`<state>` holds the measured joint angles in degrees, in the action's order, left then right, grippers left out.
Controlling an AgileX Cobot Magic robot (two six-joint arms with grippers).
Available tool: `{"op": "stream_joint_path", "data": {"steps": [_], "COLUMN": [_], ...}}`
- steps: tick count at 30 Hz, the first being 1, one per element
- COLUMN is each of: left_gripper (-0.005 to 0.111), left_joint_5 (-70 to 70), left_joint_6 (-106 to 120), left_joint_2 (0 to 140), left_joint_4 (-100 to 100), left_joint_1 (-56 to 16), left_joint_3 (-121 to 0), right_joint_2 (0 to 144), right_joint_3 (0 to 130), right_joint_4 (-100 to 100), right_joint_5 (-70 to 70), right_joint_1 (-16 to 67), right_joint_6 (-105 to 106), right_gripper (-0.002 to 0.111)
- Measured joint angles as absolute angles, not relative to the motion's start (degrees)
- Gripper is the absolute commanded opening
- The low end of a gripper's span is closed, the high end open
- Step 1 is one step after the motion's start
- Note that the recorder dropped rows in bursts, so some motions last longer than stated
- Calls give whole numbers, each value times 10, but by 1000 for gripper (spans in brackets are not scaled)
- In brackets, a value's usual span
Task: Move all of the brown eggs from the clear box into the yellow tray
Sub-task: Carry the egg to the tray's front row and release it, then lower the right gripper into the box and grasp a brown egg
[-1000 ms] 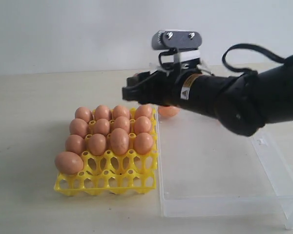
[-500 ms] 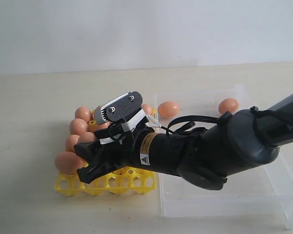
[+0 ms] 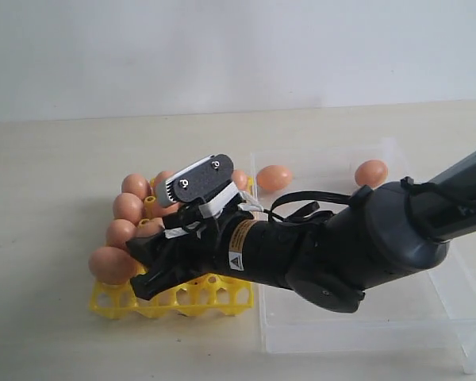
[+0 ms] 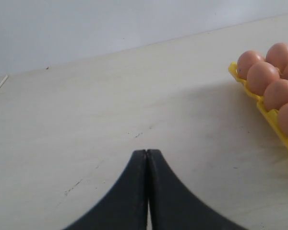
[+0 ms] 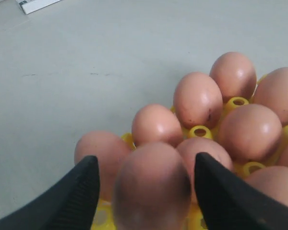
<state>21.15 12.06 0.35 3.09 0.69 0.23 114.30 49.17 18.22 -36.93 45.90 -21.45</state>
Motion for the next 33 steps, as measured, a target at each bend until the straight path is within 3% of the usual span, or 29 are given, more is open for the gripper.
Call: {"op": "stream_joint_path", "data": {"steps": [4,14,18,22,25,30,33], "left_gripper": [0,0,0,0,0,0,0], "left_joint_5": [212,212,212,212,212,212,212], "left_joint_6": [121,121,121,121,121,121,121], "left_joint_2": [3,3,3,3,3,3,3], "left_joint_4": [31,31,31,31,31,31,31], "left_joint_1": [7,7,7,7,7,7,7], "left_joint_3": [2,2,2,2,2,2,2], "right_joint_2": [1120,850,819,853,902,992,1030], "right_joint_3": [492,492,492,492,500,528,540], "right_joint_4": [181,111,129,186,186,50,-23], "right_joint_5": [-331,25,143,145,115,67,30], "right_joint_1": [459,450,412,357,308,267,264], "right_joint_6": [-220,-191,-225,-347,-410,-489,-568], "right_gripper": [64,19,0,3,17,53,56]}}
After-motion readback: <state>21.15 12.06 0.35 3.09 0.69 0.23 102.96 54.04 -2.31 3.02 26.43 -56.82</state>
